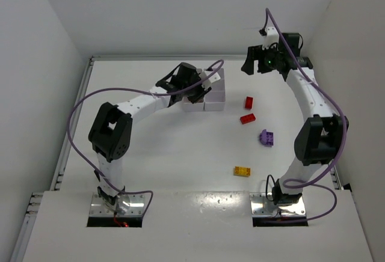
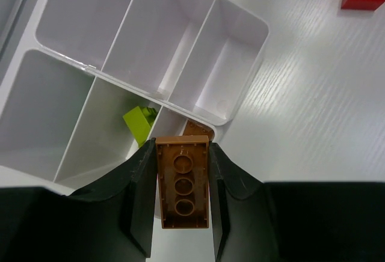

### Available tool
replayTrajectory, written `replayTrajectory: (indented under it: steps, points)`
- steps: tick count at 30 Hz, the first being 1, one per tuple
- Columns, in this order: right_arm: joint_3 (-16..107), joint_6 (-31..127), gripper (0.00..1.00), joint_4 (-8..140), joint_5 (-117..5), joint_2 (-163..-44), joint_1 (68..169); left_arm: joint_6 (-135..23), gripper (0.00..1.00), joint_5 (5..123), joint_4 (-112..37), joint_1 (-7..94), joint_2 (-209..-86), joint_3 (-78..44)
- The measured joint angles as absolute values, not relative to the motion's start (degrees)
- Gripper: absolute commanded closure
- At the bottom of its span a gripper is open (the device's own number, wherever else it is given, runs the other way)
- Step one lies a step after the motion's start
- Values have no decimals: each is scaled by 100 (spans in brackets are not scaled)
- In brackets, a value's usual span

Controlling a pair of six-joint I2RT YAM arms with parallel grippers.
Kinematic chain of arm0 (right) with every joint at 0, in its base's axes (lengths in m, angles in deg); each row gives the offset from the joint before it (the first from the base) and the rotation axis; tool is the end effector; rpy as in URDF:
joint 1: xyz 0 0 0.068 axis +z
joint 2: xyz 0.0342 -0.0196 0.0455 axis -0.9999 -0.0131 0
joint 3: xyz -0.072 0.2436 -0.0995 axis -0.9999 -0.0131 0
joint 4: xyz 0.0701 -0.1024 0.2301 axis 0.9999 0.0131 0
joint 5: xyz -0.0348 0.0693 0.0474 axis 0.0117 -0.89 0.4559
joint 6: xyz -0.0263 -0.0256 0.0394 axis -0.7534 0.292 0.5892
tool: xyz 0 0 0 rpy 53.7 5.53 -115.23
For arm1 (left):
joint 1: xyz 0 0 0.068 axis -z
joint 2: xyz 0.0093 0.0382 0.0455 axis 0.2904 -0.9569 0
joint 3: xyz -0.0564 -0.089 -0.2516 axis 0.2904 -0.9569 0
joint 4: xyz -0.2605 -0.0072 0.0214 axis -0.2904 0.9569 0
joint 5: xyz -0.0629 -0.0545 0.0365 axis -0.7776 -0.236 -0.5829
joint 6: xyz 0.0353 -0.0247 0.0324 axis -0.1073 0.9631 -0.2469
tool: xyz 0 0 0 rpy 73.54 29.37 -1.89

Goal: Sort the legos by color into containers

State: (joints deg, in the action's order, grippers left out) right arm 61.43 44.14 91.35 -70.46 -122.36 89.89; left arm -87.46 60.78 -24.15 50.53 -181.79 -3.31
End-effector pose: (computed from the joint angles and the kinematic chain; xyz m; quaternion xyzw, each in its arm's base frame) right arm 0.4055 0.0178 0.3332 -0.0700 0.8730 0.1828 0.4466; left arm 0.3664 -0.2525 0.2559 0.4405 0.7675 -0.1426 0.4434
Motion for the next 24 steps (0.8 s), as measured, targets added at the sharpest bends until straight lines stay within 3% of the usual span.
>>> replayTrajectory:
  steps: [6, 16, 18, 22, 24]
  points:
    - [6141, 4427, 19, 9107, -7173, -12238, 8974, -9415, 100, 6234, -2439, 5053, -18286, -341]
    - [6141, 4423, 19, 9085, -7245, -12249, 8974, -9804, 61, 6487, -2603, 5053, -18614, -409]
    - [6141, 4423, 19, 9085, -7245, -12249, 8974, -9834, 45, 6520, -2616, 5053, -18666, -409]
    - [6141, 4396, 18, 9089, -7242, -12251, 8974, -9712, 36, 6494, -2660, 5060, -18695, -405]
    - [6138, 4357, 18, 9091, -7234, -12251, 8976, -9631, 36, 6461, -2632, 5058, -18695, -405]
